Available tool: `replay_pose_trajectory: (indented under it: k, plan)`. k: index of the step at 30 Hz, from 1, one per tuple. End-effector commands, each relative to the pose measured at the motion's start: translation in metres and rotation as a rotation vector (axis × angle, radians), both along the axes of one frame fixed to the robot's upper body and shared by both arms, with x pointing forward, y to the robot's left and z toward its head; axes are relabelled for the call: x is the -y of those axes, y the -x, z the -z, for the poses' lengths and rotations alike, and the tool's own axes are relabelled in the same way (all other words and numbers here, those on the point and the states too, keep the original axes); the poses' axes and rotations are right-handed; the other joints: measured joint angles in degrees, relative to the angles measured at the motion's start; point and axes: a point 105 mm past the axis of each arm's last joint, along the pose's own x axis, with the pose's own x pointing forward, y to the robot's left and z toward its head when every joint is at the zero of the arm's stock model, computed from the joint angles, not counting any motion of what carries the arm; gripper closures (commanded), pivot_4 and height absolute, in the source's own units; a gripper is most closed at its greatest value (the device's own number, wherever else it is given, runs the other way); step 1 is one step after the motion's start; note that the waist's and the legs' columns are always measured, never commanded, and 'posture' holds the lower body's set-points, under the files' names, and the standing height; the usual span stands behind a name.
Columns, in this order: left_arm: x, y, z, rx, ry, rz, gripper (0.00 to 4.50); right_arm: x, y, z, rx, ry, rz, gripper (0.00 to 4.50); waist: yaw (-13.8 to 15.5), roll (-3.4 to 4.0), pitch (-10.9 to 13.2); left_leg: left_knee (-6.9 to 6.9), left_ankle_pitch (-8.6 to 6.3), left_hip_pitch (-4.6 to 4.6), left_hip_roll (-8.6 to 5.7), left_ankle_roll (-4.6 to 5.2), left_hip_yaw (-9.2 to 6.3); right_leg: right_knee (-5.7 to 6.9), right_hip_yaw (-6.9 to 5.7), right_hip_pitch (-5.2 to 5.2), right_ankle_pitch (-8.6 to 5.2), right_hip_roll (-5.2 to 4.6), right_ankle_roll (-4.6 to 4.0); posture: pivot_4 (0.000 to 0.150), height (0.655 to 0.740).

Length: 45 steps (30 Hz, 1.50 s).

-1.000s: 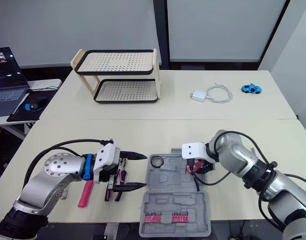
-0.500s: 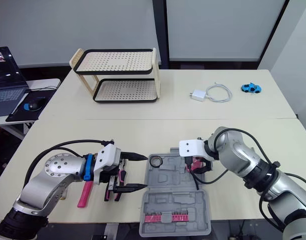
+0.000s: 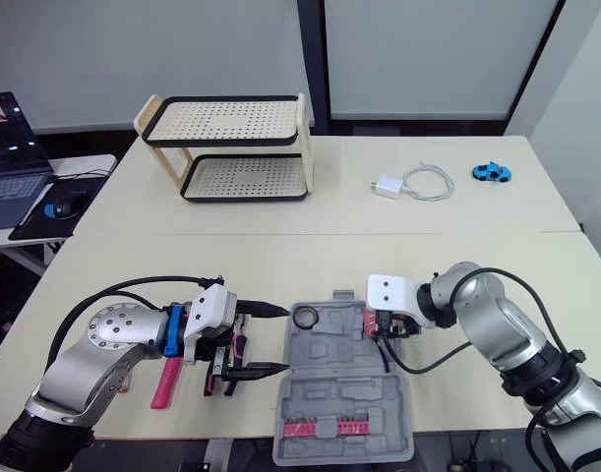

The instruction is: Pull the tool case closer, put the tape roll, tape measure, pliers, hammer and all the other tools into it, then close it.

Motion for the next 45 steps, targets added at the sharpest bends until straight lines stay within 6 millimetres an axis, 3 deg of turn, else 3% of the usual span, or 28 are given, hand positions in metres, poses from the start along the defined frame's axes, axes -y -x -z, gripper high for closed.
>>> replay_pose_trajectory:
  k: [1, 7, 16, 30, 35, 41, 45]
  plan:
    - [-0.002, 0.001, -0.008, 0.033, 0.008, 0.009, 0.00, -0.002, -0.002, -0.011, 0.049, -0.048, -0.002, 3.46, 0.1, 0.00, 0.0, 0.00, 0.00, 0.00, 0.00, 0.00, -0.01, 0.00, 0.00, 0.00, 0.00, 0.00, 0.00, 0.150, 0.7400]
    - [-0.001, -0.001, -0.009, 0.040, 0.012, 0.011, 0.00, 0.005, -0.010, -0.010, 0.143, -0.195, 0.038, 3.46, 0.2, -0.01, 0.0, 0.01, 0.00, -0.03, 0.00, 0.00, 0.00, -0.03, 0.00, 0.02, 0.00, -0.04, 0.00, 0.150, 0.7400]
    - [0.002, -0.004, -0.016, 0.046, 0.034, 0.020, 0.00, 0.025, -0.009, 0.012, 0.104, -0.331, 0.133, 3.46, 0.0, -0.01, 0.0, 0.02, 0.00, 0.01, -0.01, 0.00, 0.05, 0.01, 0.01, 0.04, 0.00, 0.00, 0.00, 0.150, 0.7400]
    - [0.002, -0.006, -0.020, 0.052, 0.024, 0.027, 0.00, 0.035, -0.012, 0.067, -0.083, -0.234, 0.200, 3.46, 0.1, -0.05, -0.1, 0.03, 0.00, 0.14, -0.02, -0.01, 0.08, 0.06, 0.02, 0.14, 0.00, 0.01, 0.00, 0.150, 0.7400]
    - [0.001, -0.007, -0.021, 0.054, 0.019, 0.022, 0.00, 0.040, -0.011, 0.077, -0.132, -0.195, 0.223, 3.46, 0.1, -0.05, -0.2, 0.01, 0.00, 0.33, -0.02, 0.01, 0.07, 0.07, 0.03, 0.32, 0.00, 0.02, 0.00, 0.150, 0.7400]
    - [-0.007, -0.010, -0.021, 0.063, 0.022, -0.009, 0.00, 0.030, -0.015, 0.062, -0.053, -0.241, 0.186, 3.46, 0.1, -0.05, -0.2, -0.09, -0.14, 0.93, -0.01, 0.24, 0.02, -0.10, 0.01, 0.98, 0.00, 0.03, 0.00, 0.150, 0.7400]
    - [-0.020, -0.020, -0.026, 0.078, 0.052, -0.077, 0.00, 0.022, -0.021, 0.033, 0.038, -0.321, 0.173, 3.46, 0.1, -0.03, -0.2, -0.08, -0.14, 0.93, -0.01, 0.24, 0.02, -0.09, 0.01, 0.96, 0.00, 0.03, 0.00, 0.150, 0.7400]
